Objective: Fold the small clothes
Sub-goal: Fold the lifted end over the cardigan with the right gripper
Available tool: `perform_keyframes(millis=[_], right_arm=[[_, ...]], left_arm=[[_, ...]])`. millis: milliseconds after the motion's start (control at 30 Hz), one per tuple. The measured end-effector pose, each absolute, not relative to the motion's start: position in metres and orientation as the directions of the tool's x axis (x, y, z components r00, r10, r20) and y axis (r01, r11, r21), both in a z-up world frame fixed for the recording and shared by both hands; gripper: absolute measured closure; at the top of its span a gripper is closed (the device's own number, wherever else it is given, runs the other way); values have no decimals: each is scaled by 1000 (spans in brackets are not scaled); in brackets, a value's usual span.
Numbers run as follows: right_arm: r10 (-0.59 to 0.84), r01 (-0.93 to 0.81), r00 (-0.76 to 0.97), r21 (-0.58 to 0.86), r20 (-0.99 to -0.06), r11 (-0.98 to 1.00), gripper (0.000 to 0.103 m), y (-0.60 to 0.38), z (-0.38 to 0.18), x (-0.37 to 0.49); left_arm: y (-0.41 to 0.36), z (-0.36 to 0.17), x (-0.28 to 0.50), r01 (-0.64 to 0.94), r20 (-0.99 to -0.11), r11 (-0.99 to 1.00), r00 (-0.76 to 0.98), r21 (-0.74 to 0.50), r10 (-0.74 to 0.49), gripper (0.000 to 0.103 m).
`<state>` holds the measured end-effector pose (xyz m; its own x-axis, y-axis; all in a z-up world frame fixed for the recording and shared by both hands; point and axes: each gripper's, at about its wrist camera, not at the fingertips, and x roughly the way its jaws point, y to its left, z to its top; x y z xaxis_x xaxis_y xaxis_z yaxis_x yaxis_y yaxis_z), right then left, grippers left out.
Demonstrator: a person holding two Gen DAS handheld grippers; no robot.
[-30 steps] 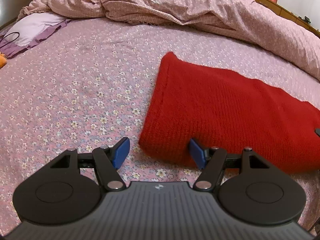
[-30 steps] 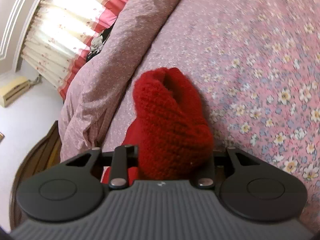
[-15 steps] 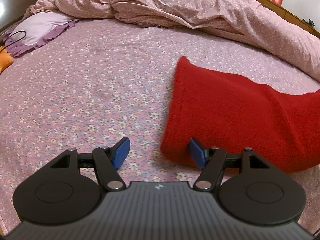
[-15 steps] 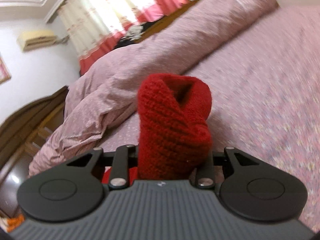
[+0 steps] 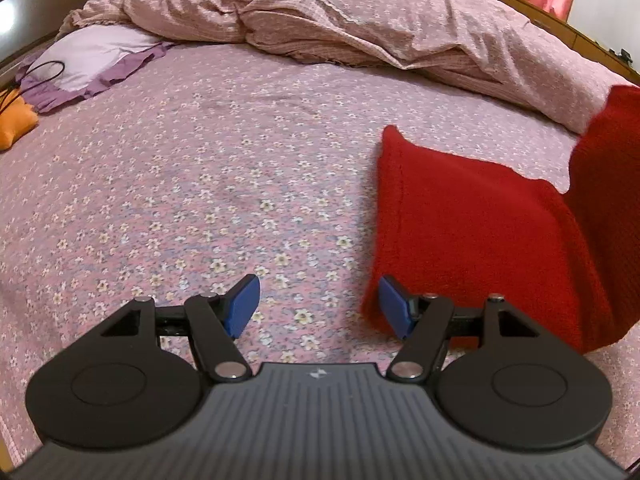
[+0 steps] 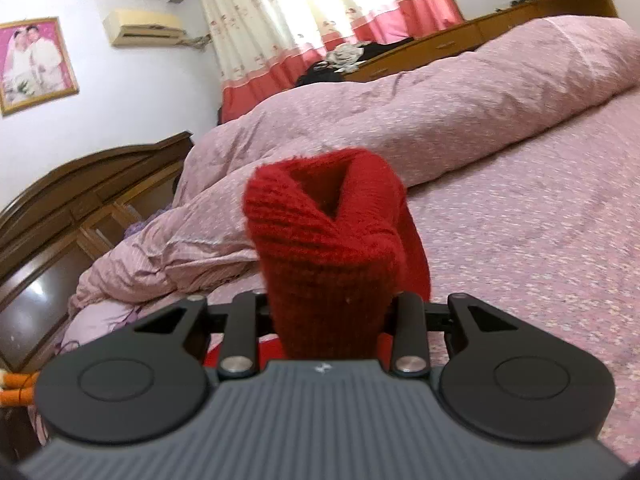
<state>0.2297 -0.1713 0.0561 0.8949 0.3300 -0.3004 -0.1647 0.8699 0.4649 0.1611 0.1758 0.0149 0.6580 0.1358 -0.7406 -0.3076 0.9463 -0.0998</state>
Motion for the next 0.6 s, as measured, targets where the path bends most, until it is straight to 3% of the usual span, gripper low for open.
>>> perform_keyframes(millis=[600], right_arm=[[415, -359, 821, 210, -391, 909, 68, -39, 39, 221]], left_arm=[[213, 3, 143, -381, -751, 911, 645, -159, 139, 32]])
